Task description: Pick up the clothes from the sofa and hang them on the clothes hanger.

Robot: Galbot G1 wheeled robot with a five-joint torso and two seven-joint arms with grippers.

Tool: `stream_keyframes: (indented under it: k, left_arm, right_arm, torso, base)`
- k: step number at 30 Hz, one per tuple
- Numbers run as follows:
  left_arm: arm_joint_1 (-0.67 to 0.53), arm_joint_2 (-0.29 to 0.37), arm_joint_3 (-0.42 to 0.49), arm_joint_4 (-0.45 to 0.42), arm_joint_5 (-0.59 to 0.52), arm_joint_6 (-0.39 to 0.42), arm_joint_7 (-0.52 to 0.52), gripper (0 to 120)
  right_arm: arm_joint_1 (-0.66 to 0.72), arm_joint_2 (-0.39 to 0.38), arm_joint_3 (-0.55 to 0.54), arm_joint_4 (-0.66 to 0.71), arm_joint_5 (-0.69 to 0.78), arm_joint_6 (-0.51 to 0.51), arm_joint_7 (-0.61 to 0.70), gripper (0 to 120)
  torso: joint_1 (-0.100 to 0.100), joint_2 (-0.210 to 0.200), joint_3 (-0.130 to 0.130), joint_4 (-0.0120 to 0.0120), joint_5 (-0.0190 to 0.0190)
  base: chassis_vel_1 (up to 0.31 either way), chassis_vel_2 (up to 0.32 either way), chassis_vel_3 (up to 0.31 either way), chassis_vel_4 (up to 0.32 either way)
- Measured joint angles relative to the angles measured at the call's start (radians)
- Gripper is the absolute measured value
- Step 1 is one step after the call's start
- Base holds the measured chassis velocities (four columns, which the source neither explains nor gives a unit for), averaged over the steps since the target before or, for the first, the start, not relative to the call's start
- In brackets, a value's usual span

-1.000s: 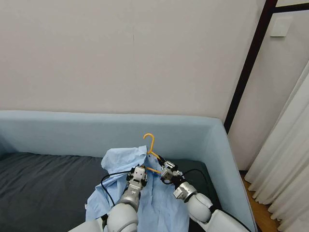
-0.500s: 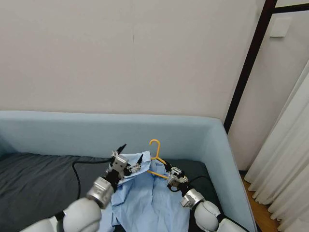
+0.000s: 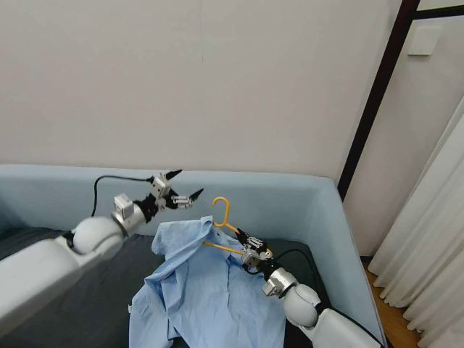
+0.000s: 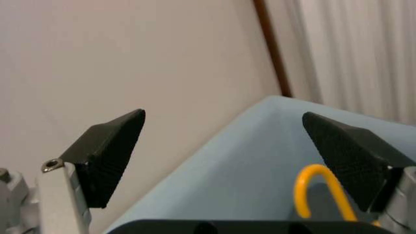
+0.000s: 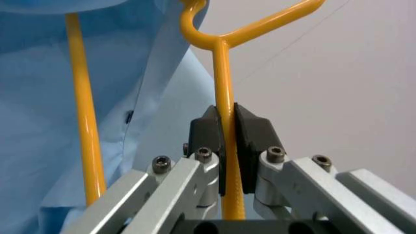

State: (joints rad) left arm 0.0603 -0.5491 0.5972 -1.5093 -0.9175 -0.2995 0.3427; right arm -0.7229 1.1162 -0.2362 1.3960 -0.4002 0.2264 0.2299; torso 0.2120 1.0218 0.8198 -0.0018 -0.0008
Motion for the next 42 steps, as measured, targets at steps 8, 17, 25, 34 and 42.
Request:
stream_keyframes:
  k: [8,17,25,34,42]
  left_arm:
    - [-0.186,-0.086,0.176,0.239,-0.148,0.034,0.474,87]
    - [-0.267,-0.168,0.261,0.423,-0.107,0.116,0.656,98]
    - [-0.233,-0.217,0.269,0.505,-0.041,0.116,0.65,100]
    - [-0.191,-0.263,0.268,0.537,0.059,0.11,0.675,79]
    - [-0.192,-0.241,0.296,0.501,0.036,0.1,0.662,50]
  right_arm:
    - [-0.027,-0.016,0.02,0.038,0.016,-0.006,0.002,4]
    - [-0.042,-0.042,0.033,0.067,0.019,0.004,-0.003,4]
    - [-0.046,-0.05,0.037,0.078,0.011,0.012,-0.007,4]
    - [-0.059,-0.056,0.03,0.107,-0.007,0.004,-0.01,4]
    - [-0.065,-0.067,0.032,0.118,-0.011,0.006,-0.013,4]
  torso:
    - [0.0,0.0,0.0,0.0007,0.0001]
    - [0.0,0.0,0.0,0.0006,0.0002]
    - [0.0,0.0,0.0,0.0008,0.0]
    - [0.0,0.0,0.0,0.0006,0.0002]
    - [0.0,0.0,0.0,0.0007,0.0004]
  base:
    - [0.0,0.0,0.0,0.0]
    - [0.0,0.0,0.0,0.0]
    - [0.0,0.0,0.0,0.0]
    - [0.0,0.0,0.0,0.0]
    - [0.0,0.0,0.0,0.0]
